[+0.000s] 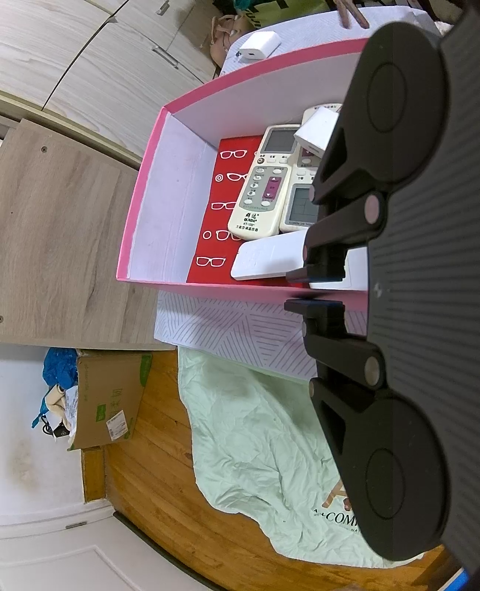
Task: Organize rigid objects
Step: 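Carry the key ring into the pink box with the right tool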
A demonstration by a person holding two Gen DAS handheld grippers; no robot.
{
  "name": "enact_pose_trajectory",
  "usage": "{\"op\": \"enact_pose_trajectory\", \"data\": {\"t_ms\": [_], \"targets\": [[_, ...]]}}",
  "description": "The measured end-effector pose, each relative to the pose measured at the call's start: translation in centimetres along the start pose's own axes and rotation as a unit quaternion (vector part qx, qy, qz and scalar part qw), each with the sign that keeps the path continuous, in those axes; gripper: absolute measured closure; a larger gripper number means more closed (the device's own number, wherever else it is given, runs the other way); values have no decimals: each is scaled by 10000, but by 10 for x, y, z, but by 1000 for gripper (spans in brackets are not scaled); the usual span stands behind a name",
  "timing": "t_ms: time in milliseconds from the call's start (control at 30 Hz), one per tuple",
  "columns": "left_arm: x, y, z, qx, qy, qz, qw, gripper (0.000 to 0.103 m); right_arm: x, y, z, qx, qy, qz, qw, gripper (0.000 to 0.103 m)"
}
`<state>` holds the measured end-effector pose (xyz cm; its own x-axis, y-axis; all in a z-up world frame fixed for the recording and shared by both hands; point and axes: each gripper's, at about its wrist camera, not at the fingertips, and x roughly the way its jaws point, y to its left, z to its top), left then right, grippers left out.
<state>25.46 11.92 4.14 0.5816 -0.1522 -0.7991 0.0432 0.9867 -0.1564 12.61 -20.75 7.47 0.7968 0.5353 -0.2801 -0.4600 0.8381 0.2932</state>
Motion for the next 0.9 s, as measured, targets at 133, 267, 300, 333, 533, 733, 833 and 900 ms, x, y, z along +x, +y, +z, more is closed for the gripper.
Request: {"op": "enact_pose_trajectory", "data": {"t_ms": [133,267,300,333,533,733,833,900], "targets": [[0,1,0,-18,1,-14,10000,97,12,27,6,-98,208,622,9978,76],[0,1,0,-14,0,-11,10000,97,33,43,1,63,650,1172,9910,75],[0,0,0,-10,-1,-12,10000,97,40,47,-1,106,772,1263,9889,75],[0,1,0,-21,1,-13,10000,97,48,52,-4,122,893,1322,9871,75],[-1,4,1,-101,25,-66,9999,97,94,69,-18,258,1505,1186,9811,75],[-1,8,2,-154,35,-116,9998,97,140,60,-29,891,2047,815,9713,75],[-1,9,1,-141,30,-118,9998,97,152,59,-33,839,2073,415,9738,75],[-2,9,0,-131,25,-121,9998,97,153,61,-35,683,1954,172,9782,73]]}}
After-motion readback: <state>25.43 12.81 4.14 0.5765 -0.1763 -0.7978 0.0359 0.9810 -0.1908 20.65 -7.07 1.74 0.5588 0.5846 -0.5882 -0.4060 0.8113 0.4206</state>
